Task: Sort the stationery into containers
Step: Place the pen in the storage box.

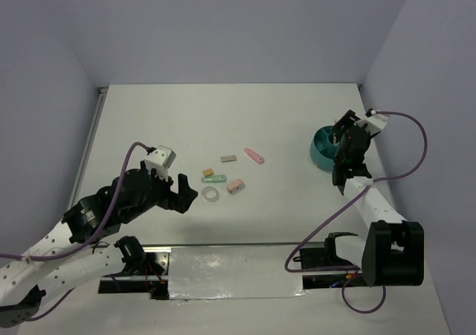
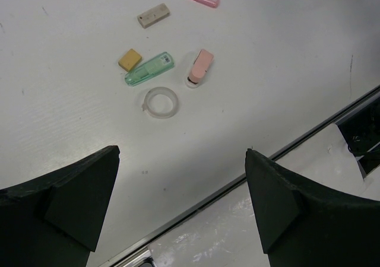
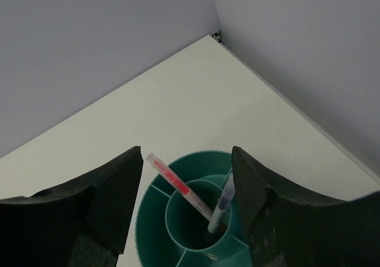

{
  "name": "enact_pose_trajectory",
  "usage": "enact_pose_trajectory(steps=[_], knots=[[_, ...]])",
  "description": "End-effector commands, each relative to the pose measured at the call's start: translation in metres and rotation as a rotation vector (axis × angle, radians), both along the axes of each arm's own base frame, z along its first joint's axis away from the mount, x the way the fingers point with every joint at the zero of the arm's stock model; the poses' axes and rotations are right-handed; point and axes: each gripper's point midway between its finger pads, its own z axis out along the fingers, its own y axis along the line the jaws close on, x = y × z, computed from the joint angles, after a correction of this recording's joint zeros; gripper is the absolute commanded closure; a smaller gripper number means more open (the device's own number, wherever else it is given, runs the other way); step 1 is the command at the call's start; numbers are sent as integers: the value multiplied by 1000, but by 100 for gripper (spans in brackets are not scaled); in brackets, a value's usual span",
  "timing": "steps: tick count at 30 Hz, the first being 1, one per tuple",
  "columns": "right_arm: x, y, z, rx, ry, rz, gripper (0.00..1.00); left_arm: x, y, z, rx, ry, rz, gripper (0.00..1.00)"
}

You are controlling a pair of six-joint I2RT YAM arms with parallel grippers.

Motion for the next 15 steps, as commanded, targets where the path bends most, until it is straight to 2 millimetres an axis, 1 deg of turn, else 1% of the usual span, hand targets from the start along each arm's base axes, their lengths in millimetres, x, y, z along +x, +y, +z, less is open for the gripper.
enact_pose_trajectory(steps=[1, 3, 4, 6, 7, 8, 9, 10, 11, 12, 13, 14, 15], knots=[[-9, 4, 19, 33, -72, 22, 31, 3, -4, 10, -25, -29, -7, 1], [-10, 13, 28, 49, -99, 68, 30, 4, -1, 10, -25, -30, 14, 1], [-13, 20, 43, 50, -132, 101, 29, 5, 0, 10, -23, -29, 22, 1], [-18, 38, 61, 39, -155, 181, 28, 8, 6, 10, -17, -29, 69, 1], [-17, 57, 72, 24, -163, 246, 27, 10, 9, 9, -8, -26, 92, 1], [-18, 77, 77, 11, -158, 340, 27, 15, 19, 6, 20, -28, 150, 1], [-19, 95, 78, -7, -140, 421, 27, 17, 25, 7, 13, -20, 199, 1], [-21, 124, 86, -43, -137, 529, 20, 20, 31, 6, 26, -17, 244, 1], [-23, 142, 83, -64, -112, 602, 19, 24, 45, 4, 43, -14, 322, 1], [-24, 169, 65, -76, -34, 728, 19, 26, 50, 5, 45, -16, 355, 1], [-28, 198, 67, -123, -16, 837, 19, 28, 57, 6, 44, -17, 389, 1], [-30, 212, 59, -145, 24, 898, 19, 29, 59, 6, 38, -17, 405, 1], [-29, 230, 41, -185, 118, 984, 19, 29, 61, 8, 30, -23, 410, 1]])
